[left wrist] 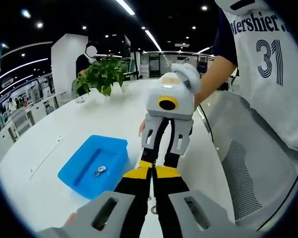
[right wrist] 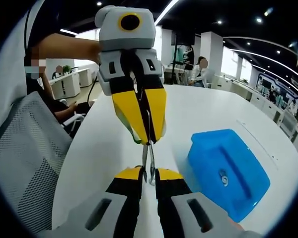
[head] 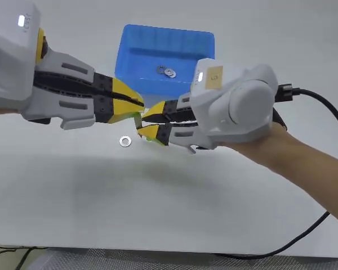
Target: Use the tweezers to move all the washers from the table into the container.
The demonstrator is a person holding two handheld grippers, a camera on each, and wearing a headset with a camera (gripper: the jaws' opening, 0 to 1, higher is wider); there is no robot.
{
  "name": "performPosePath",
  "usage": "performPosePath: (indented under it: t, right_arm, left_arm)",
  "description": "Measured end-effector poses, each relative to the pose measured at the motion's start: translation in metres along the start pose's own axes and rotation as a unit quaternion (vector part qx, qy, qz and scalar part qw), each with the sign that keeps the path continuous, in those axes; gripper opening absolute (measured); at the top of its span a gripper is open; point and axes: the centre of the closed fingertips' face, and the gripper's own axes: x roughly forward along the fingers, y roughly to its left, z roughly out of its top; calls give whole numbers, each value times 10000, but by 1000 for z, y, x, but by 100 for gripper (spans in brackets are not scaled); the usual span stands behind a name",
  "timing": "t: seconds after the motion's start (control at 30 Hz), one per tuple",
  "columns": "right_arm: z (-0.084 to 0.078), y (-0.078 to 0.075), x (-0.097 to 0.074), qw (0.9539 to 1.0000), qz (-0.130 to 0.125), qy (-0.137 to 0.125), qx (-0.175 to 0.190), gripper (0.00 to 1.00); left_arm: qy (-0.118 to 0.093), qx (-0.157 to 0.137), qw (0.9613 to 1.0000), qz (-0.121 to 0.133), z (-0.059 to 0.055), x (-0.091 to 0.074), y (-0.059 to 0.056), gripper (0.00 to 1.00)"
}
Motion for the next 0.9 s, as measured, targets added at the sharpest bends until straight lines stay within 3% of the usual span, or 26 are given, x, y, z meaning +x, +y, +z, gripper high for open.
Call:
performPosePath:
  t: [0.67, 0.9]
  right_arm:
    - [-4, -2, 2, 10000, 56, 58, 24, 12]
    - [-5, -1, 4, 9994, 304, 79, -110, 12]
  left_arm:
    - [-11, -73, 9999, -72, -2, 4, 1, 6]
    - [45, -112, 9999, -113, -4, 0, -1, 6]
